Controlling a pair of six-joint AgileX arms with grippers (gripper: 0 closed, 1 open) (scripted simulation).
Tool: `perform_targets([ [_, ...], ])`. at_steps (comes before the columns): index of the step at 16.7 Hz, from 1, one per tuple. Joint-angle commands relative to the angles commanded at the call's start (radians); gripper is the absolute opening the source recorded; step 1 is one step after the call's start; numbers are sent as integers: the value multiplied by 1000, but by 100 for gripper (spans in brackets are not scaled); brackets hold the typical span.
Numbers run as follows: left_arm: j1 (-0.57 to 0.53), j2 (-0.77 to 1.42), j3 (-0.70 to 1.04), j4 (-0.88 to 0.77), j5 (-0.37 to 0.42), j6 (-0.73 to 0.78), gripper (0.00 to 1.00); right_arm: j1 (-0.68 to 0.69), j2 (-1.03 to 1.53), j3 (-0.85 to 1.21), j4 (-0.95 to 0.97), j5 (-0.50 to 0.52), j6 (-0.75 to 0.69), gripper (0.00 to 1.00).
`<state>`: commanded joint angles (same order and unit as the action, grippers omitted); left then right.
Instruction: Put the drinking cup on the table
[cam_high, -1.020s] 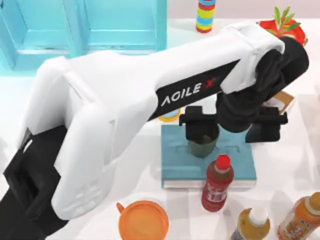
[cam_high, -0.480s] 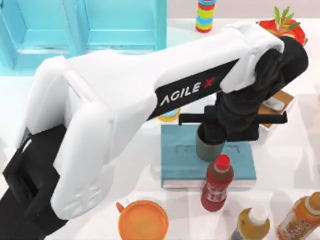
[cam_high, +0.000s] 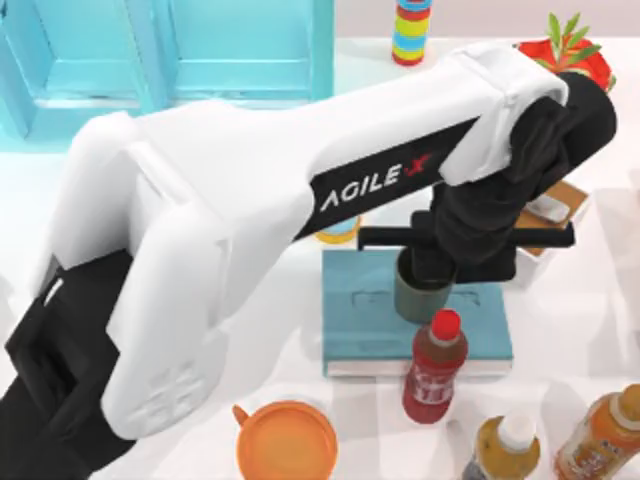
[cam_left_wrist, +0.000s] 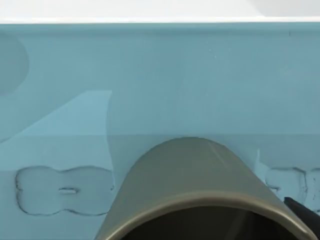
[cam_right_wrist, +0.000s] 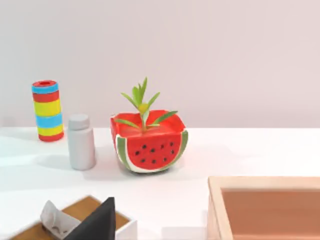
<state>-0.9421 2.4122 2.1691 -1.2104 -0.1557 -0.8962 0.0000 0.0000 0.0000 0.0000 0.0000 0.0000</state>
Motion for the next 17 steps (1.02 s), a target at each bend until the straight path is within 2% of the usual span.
perform_targets([
  [3, -4, 0, 17, -13, -1, 0, 0, 0, 0, 0, 0, 0, 0, 100],
  [11, -5, 34, 256, -219, -1, -1, 0, 0, 0, 0, 0, 0, 0, 100],
  [17, 6, 22, 250, -223, 3, 10, 0, 0, 0, 0, 0, 0, 0, 100],
])
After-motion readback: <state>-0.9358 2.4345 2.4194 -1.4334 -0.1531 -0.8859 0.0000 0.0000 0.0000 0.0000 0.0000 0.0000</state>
